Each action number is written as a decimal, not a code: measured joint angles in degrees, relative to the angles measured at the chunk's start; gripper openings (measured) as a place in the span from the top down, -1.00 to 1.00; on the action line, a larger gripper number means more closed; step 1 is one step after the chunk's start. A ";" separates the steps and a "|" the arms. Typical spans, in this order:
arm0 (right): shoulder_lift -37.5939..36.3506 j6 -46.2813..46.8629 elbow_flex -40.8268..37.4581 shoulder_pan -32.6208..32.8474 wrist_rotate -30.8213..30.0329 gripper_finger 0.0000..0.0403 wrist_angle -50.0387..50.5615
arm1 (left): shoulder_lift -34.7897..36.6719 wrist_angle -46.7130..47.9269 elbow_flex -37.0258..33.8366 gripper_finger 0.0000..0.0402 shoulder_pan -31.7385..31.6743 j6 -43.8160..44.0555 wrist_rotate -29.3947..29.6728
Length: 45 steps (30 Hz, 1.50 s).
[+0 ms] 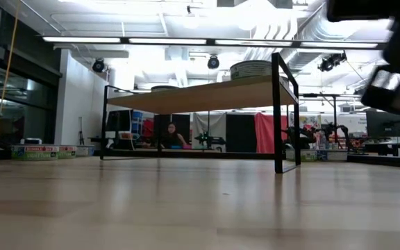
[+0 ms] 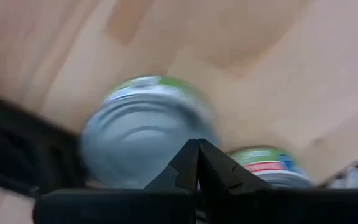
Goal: Stack canned seafood by type on shelf
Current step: Stack the white-green tuna can on top of the other white-green tuna cans on the shelf
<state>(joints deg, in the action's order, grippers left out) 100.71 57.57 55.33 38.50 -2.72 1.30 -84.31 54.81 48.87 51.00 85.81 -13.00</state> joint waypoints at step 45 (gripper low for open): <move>1.89 -5.97 5.32 -9.27 -13.24 1.00 -11.34 | -3.49 -43.96 3.30 1.00 -17.17 -37.56 30.01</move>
<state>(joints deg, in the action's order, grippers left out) 102.60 51.59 60.65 29.23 -15.95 -10.04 -87.80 10.85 52.17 33.83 48.25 17.01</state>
